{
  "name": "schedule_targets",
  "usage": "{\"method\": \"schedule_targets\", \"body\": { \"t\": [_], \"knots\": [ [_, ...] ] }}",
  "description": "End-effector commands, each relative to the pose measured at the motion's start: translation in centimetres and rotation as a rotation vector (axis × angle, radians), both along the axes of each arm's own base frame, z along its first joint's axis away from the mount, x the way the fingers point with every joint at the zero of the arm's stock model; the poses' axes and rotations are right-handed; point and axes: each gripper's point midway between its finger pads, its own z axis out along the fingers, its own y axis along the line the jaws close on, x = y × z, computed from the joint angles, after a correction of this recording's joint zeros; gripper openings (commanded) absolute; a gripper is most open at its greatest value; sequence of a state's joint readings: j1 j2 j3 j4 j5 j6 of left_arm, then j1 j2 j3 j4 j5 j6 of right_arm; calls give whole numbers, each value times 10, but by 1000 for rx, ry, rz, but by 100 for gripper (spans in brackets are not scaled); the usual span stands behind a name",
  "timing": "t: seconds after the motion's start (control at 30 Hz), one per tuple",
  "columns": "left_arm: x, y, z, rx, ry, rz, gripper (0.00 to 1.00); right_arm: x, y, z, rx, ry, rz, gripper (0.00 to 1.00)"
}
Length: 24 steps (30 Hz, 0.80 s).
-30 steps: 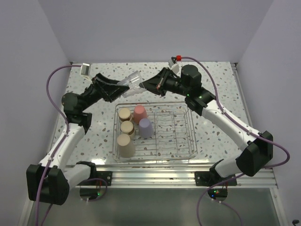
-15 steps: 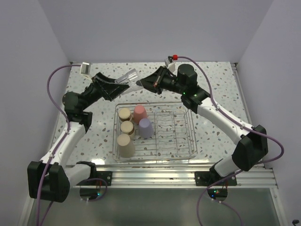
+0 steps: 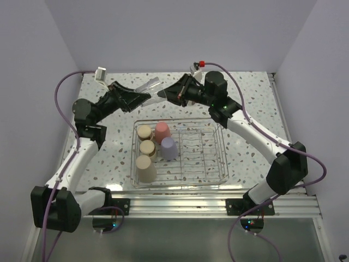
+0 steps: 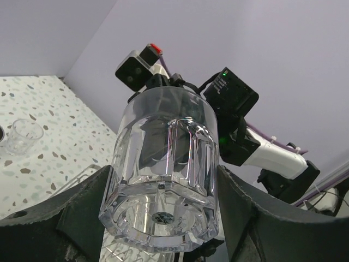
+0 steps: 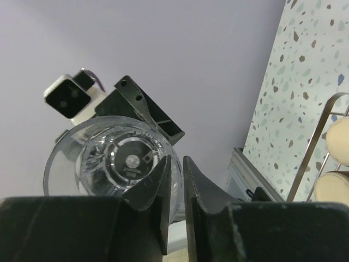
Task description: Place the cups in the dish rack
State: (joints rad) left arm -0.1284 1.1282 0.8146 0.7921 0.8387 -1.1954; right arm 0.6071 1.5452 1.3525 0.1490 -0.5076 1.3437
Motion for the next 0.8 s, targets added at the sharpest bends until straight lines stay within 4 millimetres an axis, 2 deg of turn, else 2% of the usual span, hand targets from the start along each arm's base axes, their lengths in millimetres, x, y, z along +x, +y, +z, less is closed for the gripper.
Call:
{"method": "schedule_targets", "body": {
  "t": [0.0, 0.03, 0.07, 0.1, 0.13, 0.17, 0.2, 0.23, 0.27, 0.3, 0.33, 0.37, 0.43, 0.47, 0.57, 0.77],
  "knots": [
    [-5, -6, 29, 102, -97, 3, 0, 3, -3, 7, -82, -62, -21, 20],
    [0, -5, 27, 133, -85, 21, 0, 2, -10, -9, -165, -59, -22, 41],
    [6, -4, 14, 196, -48, 44, 0, 1, -16, -8, -191, -75, -31, 51],
    [8, -1, 24, 219, -67, 71, 0, 2, -23, -10, -224, -82, -54, 58],
    [12, 0, 21, 253, -56, 83, 0, 3, -34, -22, -286, -75, -65, 66],
    [15, 3, 3, 332, -17, 94, 0, 1, -43, -21, -303, -83, -81, 67],
    [17, 7, 10, 366, -19, 128, 0, 1, -50, -24, -321, -84, -90, 68],
    [18, 10, 6, 402, -8, 146, 0, 5, -64, -31, -359, -76, -115, 69],
    [17, 15, -9, 471, 23, 157, 0, 4, -72, -35, -382, -73, -127, 70],
    [20, 20, -3, 500, 16, 197, 0, 10, -89, -35, -427, -104, -171, 70],
    [16, 24, -16, 557, 43, 198, 0, 5, -101, -42, -485, -84, -182, 71],
    [17, 27, -16, 583, 45, 221, 0, 4, -113, -42, -527, -93, -205, 71],
    [9, 27, -29, 639, 70, 204, 0, 5, -146, -56, -684, -93, -269, 72],
    [6, 26, -32, 654, 77, 197, 0, 5, -155, -58, -726, -96, -285, 72],
    [-15, 4, -44, 740, 79, 119, 0, 1, -185, -65, -832, -107, -310, 72],
    [-63, -20, -72, 863, 96, -53, 0, -3, -195, -72, -861, -102, -316, 72]
  ]
}}
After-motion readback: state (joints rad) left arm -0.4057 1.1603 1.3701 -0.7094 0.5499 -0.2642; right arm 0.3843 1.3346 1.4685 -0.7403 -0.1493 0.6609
